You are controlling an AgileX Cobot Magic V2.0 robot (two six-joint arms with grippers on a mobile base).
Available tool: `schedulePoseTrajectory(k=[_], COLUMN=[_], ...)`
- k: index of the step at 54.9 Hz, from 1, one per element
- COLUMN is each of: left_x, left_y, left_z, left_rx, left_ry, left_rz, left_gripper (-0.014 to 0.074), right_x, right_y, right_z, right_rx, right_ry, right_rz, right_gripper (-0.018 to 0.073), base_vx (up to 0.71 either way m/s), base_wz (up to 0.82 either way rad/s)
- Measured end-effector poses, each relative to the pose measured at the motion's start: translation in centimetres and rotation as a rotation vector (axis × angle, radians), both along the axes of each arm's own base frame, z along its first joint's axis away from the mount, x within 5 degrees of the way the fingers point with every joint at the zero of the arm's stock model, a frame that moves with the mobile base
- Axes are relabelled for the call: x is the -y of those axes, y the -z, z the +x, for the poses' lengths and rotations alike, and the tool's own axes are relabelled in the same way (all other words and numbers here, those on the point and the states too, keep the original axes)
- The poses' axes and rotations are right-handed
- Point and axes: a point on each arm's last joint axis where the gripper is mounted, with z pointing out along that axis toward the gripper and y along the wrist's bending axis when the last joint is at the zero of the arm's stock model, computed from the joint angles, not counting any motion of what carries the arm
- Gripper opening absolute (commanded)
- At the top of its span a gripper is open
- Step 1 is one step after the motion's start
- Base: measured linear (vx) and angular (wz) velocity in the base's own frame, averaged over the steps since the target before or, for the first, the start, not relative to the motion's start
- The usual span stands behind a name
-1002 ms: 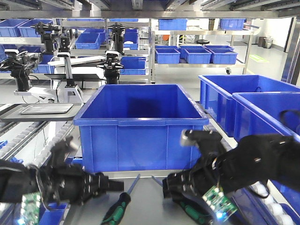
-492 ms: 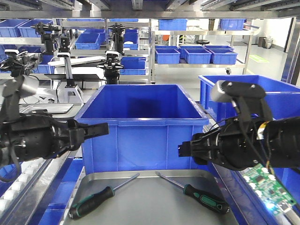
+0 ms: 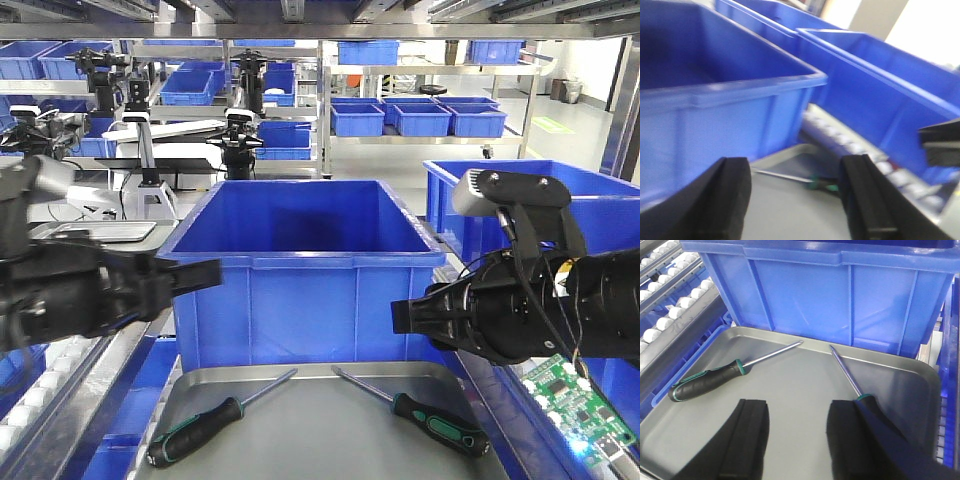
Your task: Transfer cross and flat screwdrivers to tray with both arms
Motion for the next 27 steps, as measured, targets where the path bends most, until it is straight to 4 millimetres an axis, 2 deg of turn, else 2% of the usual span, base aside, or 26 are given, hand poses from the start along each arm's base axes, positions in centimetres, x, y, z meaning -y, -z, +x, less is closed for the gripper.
schedulePoseTrajectory(k=[7, 15, 23, 27], left_x=[-2.3, -5.3, -7.3, -7.8], left_y=[0.3, 2.6, 6.5, 8.5], left_z=[-3.8, -8.9, -13.2, -14.5], left_rx=[0.035, 0.094, 0.121, 0.132], left_ry=[-0.152, -0.308, -0.379, -0.403], left_rz=[0.086, 0.184, 0.254, 0.253], left_gripper=[0.0216, 0.0006, -0.0006, -0.0003], right_x=[0.0, 0.0, 0.0, 0.0], right_y=[0.0, 0.0, 0.0, 0.0], right_z=[0.0, 0.0, 0.0, 0.0], right_rx=[0.0, 0.0, 0.0, 0.0], right_ry=[0.0, 0.0, 0.0, 0.0], right_rz=[0.0, 0.0, 0.0, 0.0], right_gripper=[0.028, 0.0245, 0.0225, 0.0226], base_vx=[0.0, 0.0, 0.0, 0.0], base_wz=[0.0, 0.0, 0.0, 0.0])
